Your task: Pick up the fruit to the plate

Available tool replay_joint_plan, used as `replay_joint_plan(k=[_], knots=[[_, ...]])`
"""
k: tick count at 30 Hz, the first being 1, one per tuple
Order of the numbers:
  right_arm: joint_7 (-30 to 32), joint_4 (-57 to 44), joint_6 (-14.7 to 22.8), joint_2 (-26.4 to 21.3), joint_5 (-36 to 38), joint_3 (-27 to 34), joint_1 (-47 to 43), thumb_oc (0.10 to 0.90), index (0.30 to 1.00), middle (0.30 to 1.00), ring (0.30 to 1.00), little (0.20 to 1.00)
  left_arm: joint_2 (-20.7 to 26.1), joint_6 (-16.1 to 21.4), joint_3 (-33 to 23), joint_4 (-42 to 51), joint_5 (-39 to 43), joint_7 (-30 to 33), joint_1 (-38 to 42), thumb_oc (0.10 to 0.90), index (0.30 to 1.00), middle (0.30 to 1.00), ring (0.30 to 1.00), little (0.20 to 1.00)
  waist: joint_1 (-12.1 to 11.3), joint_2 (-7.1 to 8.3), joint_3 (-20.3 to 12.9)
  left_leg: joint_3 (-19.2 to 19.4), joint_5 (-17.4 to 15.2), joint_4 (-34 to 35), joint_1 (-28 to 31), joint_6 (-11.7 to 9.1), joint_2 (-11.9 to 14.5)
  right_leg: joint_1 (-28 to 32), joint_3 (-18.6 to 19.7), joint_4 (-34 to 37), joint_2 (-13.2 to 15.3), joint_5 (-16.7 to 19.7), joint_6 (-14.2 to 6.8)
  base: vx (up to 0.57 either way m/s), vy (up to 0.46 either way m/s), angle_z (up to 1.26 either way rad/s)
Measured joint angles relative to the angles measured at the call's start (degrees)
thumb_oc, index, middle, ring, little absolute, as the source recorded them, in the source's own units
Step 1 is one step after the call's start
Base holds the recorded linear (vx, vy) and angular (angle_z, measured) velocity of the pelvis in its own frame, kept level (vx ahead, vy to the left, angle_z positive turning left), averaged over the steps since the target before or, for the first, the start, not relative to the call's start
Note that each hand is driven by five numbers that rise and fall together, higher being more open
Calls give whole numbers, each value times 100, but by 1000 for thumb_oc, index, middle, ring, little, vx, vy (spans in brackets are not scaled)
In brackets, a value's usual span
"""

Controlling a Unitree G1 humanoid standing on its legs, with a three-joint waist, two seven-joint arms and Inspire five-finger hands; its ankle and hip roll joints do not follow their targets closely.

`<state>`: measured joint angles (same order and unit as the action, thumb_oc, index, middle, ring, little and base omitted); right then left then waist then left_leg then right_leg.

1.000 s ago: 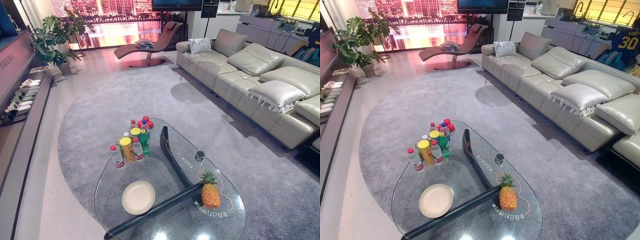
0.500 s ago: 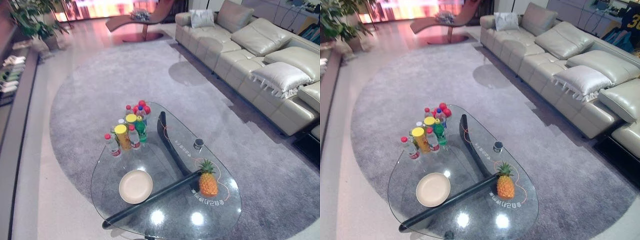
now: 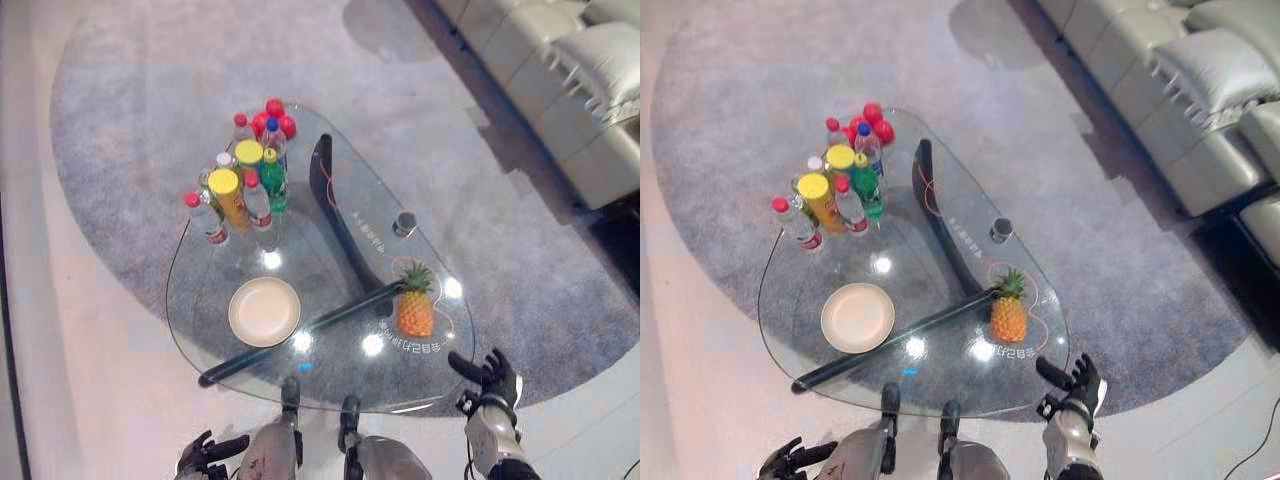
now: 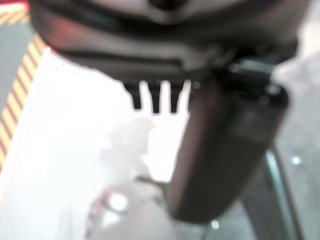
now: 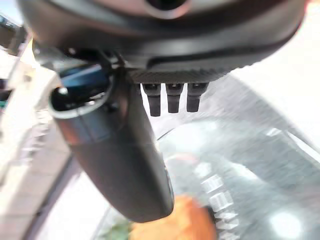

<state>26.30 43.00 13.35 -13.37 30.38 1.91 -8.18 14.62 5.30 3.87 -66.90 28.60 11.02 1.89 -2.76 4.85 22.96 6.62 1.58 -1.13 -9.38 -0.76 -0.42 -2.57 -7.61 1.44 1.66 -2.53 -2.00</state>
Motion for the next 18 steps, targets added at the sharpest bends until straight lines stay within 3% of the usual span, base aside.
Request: replay_joint_plan(k=[7,18], knots=[[456,-685,111,-416,-29,8,-614,800,900,900,900,900,-4,157,250,73,233,93,331,800,900,900,900,900,-12,-66,652,53,4,-294,-546,0,-7,-626,2,-426,61,-23,-29,-81,57,-3],[1017,-1640,-121,-543,-386,-35,-1371,800,900,900,900,900,-11,247,478,590,562,332,471,800,900,900,900,900,-56,-115,752,210,51,-501,-1227,23,-10,-1753,3,-1434,171,-302,1,-28,32,-7]])
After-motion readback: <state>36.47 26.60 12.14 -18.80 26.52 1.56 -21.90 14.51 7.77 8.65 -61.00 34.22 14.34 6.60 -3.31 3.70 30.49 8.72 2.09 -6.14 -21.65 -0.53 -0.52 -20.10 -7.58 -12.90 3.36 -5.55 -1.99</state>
